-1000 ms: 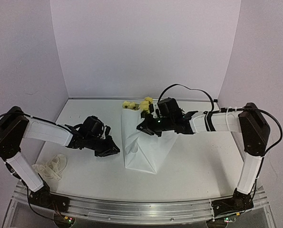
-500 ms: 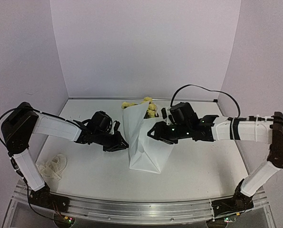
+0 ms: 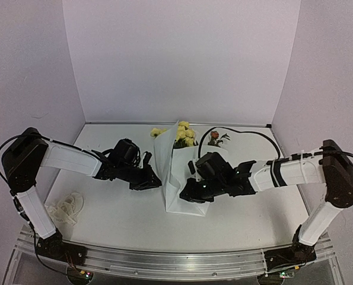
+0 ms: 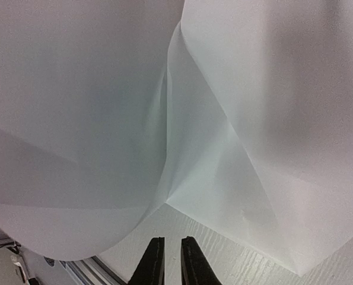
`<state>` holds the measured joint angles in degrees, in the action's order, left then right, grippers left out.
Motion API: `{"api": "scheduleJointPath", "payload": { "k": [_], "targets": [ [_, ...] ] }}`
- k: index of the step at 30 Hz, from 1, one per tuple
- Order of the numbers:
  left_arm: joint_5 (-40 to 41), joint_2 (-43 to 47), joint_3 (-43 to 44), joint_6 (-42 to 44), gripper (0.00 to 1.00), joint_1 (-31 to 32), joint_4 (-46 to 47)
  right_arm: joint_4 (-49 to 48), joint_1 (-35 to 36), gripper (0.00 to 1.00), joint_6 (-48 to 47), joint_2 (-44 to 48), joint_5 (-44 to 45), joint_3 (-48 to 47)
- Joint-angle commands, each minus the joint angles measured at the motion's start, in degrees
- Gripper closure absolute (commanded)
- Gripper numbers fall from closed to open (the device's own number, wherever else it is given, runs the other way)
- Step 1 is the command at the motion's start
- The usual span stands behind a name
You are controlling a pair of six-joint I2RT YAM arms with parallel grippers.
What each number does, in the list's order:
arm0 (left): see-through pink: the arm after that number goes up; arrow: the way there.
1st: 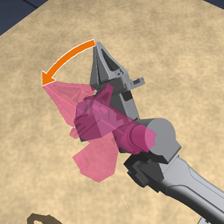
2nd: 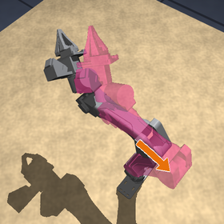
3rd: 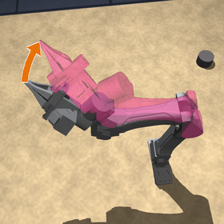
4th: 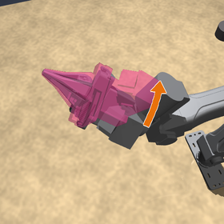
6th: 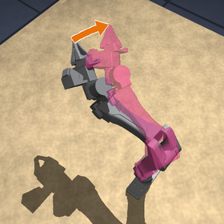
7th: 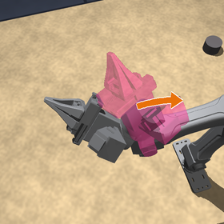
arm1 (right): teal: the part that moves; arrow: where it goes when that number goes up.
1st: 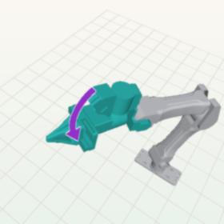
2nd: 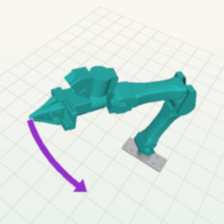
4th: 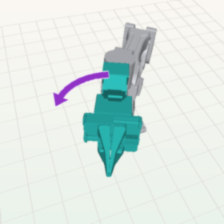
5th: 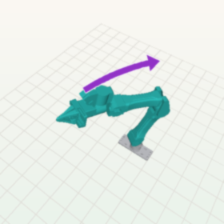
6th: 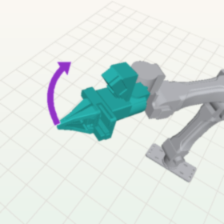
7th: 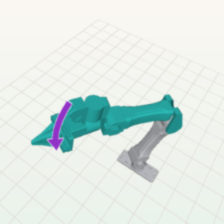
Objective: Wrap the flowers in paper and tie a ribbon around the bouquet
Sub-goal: Adjust the fold line on the 2/3-folded wrapping paper, then fold the wrapping paper along the fold line into a two-thirds folded shape.
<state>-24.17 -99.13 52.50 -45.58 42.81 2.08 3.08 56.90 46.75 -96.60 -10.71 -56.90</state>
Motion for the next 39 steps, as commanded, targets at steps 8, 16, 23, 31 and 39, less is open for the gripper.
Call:
{"api": "scheduleJointPath", "payload": {
  "k": [8, 16, 23, 31, 39],
  "targets": [
    [-2.7, 2.6, -3.1, 1.1, 0.86, 0.1, 2.1, -6.3, -0.2, 0.85, 3.7, -12.2, -6.0, -11.9],
    [-4.4, 2.8, -3.8, 1.1, 0.86, 0.1, 4.3, -6.1, -0.2, 0.84, 4.2, -17.6, -5.7, -15.7],
    [-6.4, 3.0, -2.7, 1.8, 0.87, 0.7, 4.4, -4.8, -0.1, 0.83, 3.7, -18.8, -2.5, -15.4],
    [-5.2, 2.2, -2.9, 1.4, 0.88, 0.7, 4.1, 1.5, -0.1, 0.78, -0.2, -11.6, 2.6, -15.2],
    [-5.4, 1.8, -2.3, 1.7, 0.88, 0.7, 3.8, 9.6, -0.1, 0.74, -4.5, -4.2, 7.1, -14.0]
  ]
}}
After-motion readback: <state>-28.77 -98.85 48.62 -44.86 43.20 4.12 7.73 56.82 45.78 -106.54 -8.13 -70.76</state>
